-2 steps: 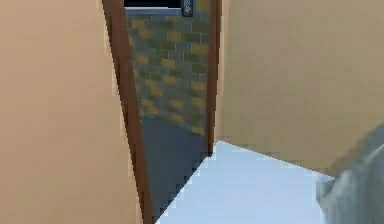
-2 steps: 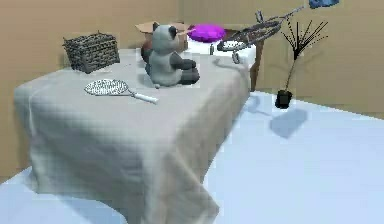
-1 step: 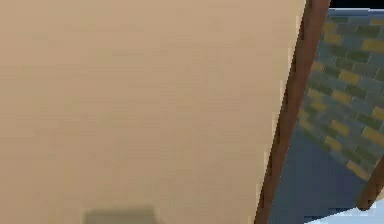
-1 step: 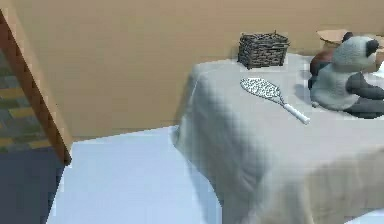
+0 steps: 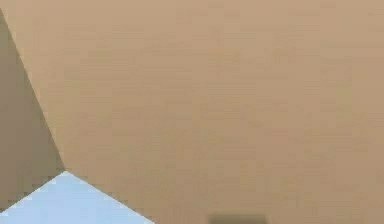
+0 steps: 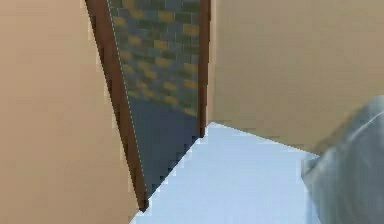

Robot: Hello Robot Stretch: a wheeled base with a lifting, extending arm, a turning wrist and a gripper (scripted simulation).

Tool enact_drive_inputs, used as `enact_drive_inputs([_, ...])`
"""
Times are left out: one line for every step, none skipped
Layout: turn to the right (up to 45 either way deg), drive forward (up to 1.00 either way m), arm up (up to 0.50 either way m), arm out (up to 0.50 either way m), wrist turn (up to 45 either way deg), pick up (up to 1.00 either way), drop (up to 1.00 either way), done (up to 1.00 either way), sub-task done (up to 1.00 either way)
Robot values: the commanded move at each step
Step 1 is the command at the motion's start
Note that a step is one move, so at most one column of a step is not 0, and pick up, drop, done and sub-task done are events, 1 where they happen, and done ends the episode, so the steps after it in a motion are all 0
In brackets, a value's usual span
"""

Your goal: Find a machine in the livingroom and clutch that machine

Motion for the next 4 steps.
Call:
enact_drive_inputs([-45.0, 0.00, 0.00, 0.00, 0.0, 0.00, 0.00, 0.00, 0.00])
enact_drive_inputs([-15.0, 0.00, 0.00, 0.00, 0.0, 0.00, 0.00, 0.00, 0.00])
enact_drive_inputs([0.0, 0.15, 0.00, 0.00, 0.0, 0.00, 0.00, 0.00, 0.00])
enact_drive_inputs([45.0, 0.00, 0.00, 0.00, 0.0, 0.00, 0.00, 0.00, 0.00])
